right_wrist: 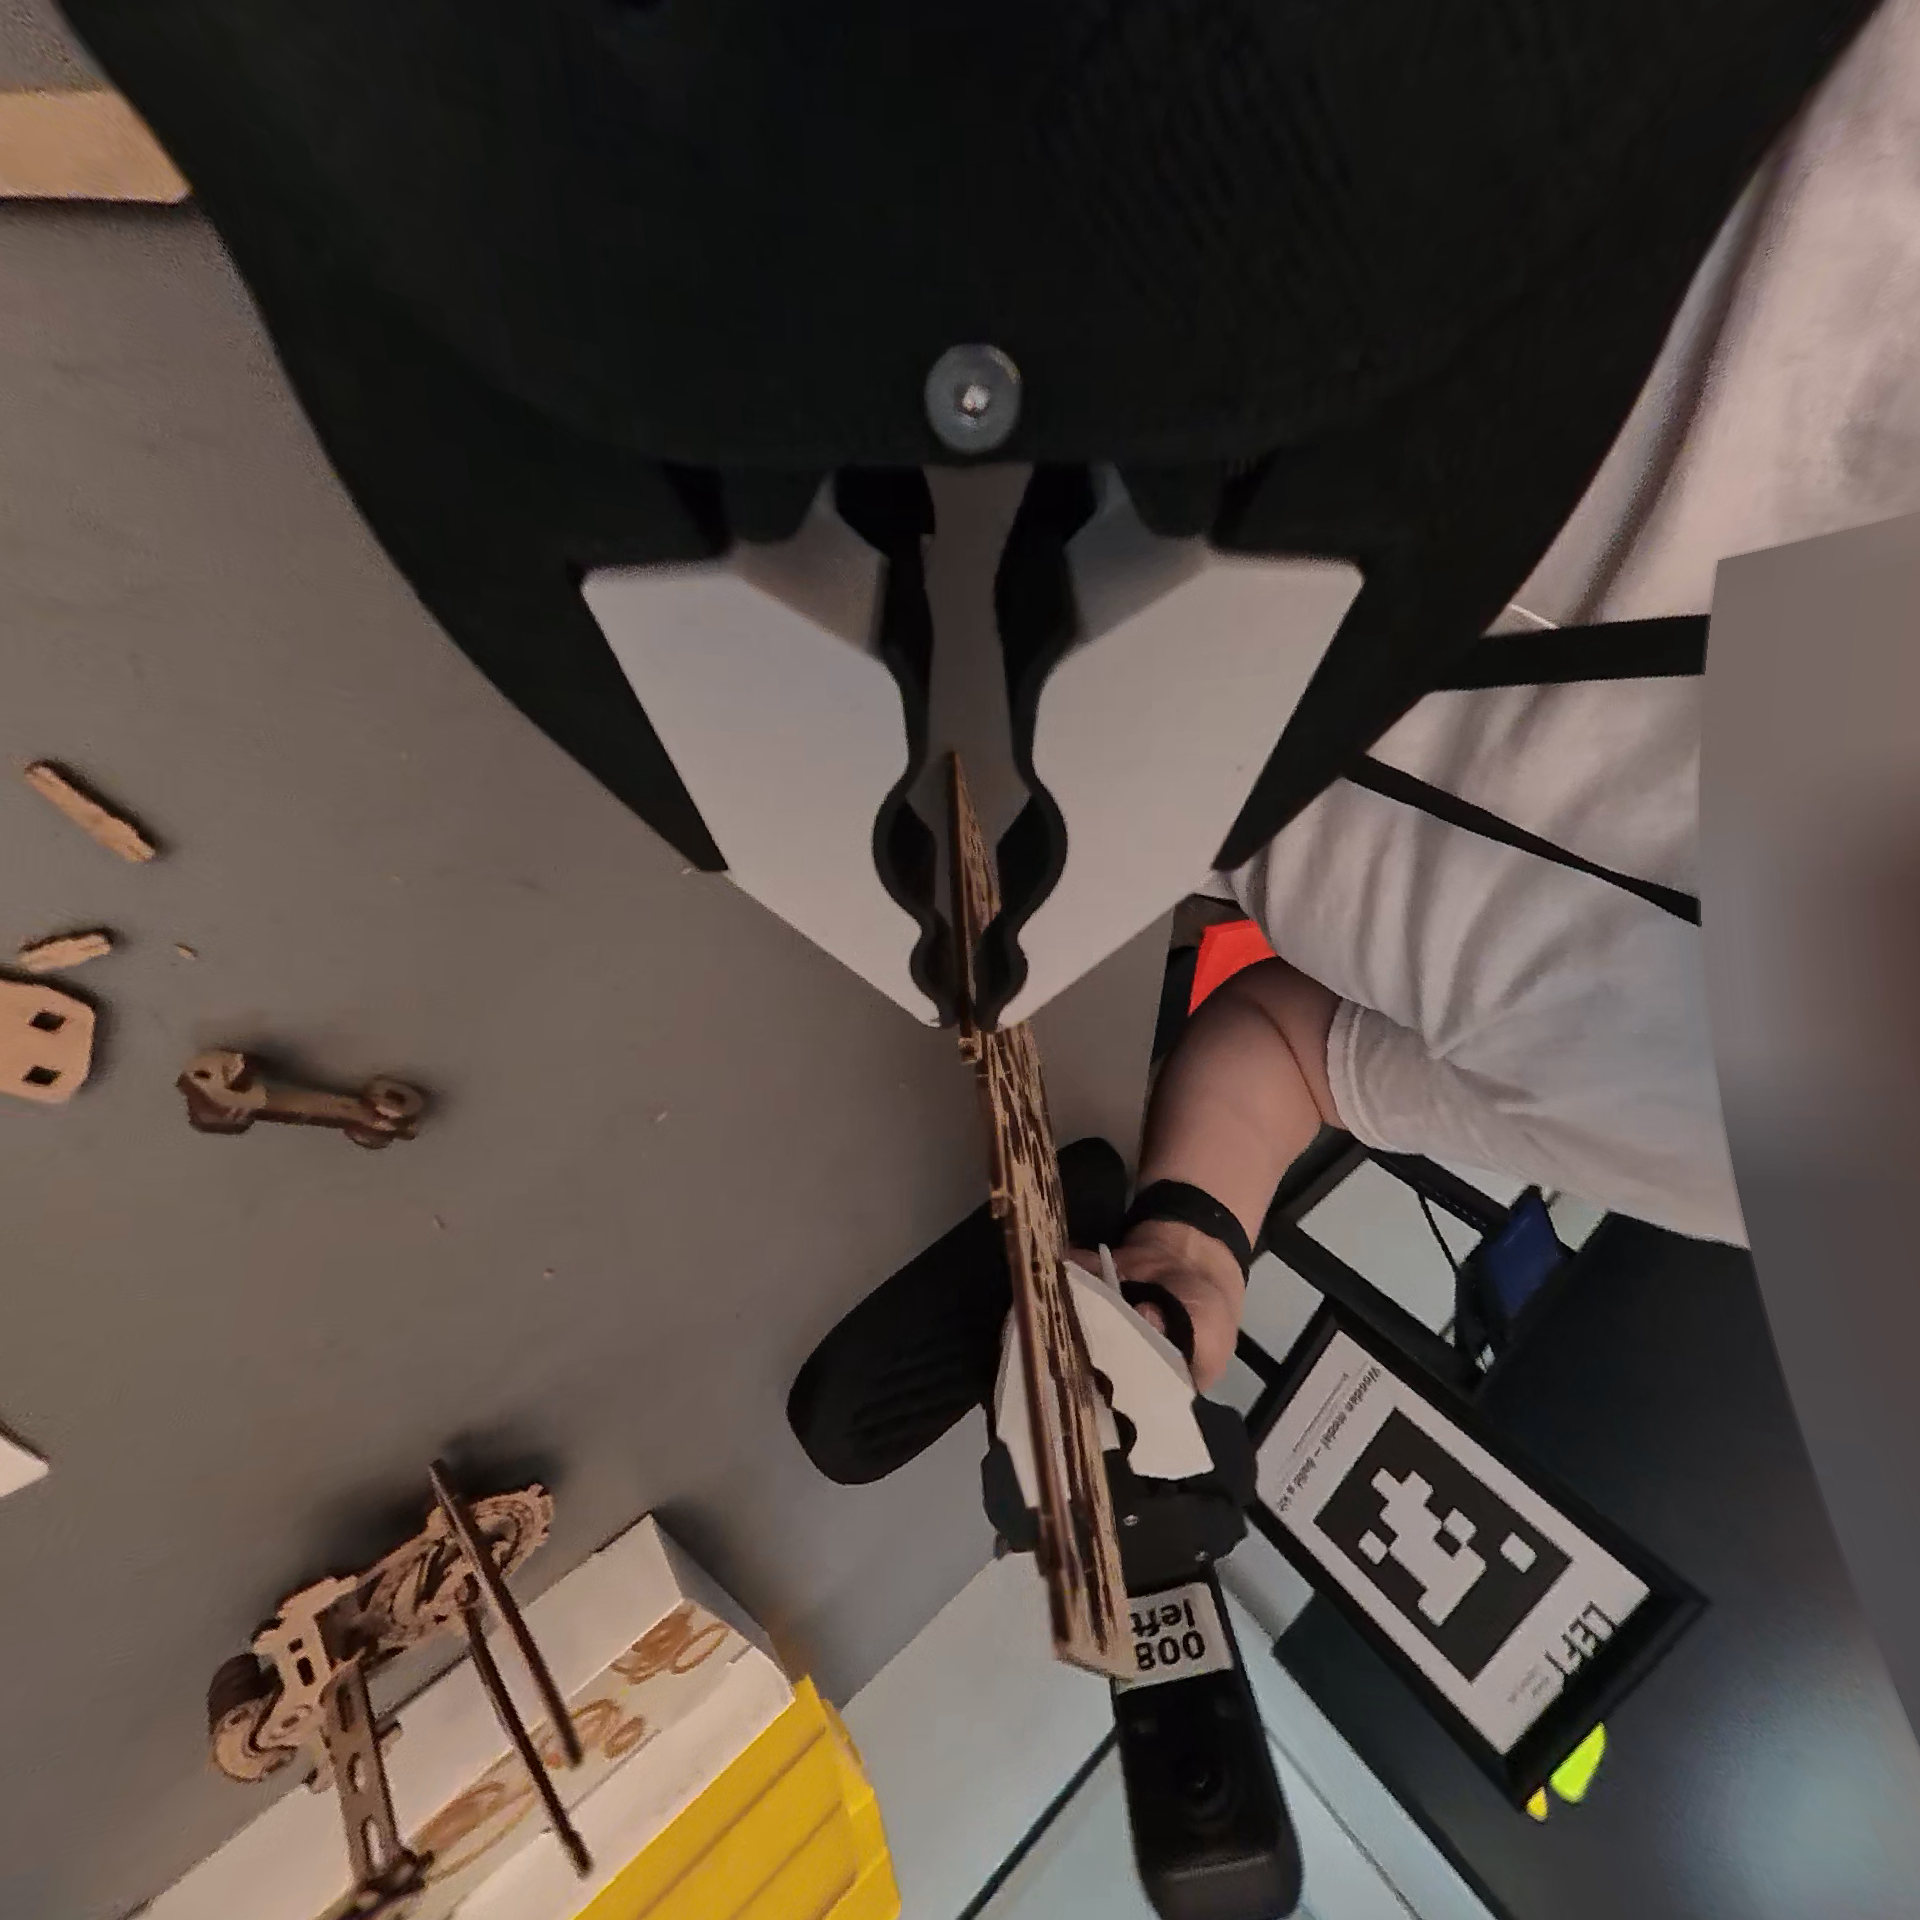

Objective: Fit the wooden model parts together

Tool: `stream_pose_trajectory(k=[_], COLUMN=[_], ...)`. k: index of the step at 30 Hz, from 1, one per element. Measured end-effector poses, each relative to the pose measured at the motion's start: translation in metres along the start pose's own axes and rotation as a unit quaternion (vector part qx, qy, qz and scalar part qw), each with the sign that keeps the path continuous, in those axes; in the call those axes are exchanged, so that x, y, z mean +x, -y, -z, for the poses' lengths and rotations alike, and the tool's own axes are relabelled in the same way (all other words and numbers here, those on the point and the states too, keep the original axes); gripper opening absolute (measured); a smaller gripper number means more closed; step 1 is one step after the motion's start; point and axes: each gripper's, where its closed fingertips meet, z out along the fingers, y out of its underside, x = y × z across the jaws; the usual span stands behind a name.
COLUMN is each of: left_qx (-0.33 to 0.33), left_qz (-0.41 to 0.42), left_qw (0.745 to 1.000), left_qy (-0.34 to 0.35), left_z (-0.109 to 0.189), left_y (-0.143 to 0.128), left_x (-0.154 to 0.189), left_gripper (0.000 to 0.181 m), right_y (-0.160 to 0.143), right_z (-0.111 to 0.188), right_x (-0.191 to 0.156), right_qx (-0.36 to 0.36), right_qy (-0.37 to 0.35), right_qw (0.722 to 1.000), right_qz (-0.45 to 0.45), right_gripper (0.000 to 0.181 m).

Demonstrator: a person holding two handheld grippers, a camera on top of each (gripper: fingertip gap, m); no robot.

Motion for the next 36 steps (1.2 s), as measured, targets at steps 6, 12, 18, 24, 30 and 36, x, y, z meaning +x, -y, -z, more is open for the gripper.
stream_pose_trajectory(k=[6, 12, 18, 24, 30, 36], left_qx=[0.025, 0.125, 0.080, 0.093, 0.009, -0.053], left_qz=[-0.018, -0.100, -0.213, -0.244, -0.239, -0.294], left_qw=[0.999, 0.965, 0.919, 0.873, 0.954, 0.937], left_qy=[0.041, 0.210, 0.323, 0.411, 0.181, 0.180], left_z=[0.004, 0.043, 0.034, 0.054, -0.041, -0.068], left_y=[0.009, 0.059, 0.078, 0.097, 0.057, 0.067], left_x=[-0.008, -0.016, 0.007, -0.001, 0.052, 0.024], left_gripper=[0.031, 0.065, 0.065, 0.066, 0.045, 0.061], right_y=[-0.001, -0.006, -0.004, -0.002, 0.001, -0.005], right_z=[0.001, 0.001, 0.007, 0.012, 0.012, 0.009], right_x=[0.000, 0.006, 0.010, 0.005, 0.000, -0.002], right_qx=[0.017, -0.001, 0.000, 0.006, 0.009, -0.018], right_qy=[-0.015, -0.032, -0.058, -0.062, -0.065, -0.087], right_qw=[1.000, 0.999, 0.998, 0.997, 0.995, 0.984], right_qz=[-0.014, 0.003, 0.026, 0.047, 0.073, 0.152], right_gripper=[0.000, 0.000, 0.001, 0.002, 0.001, 0.001])
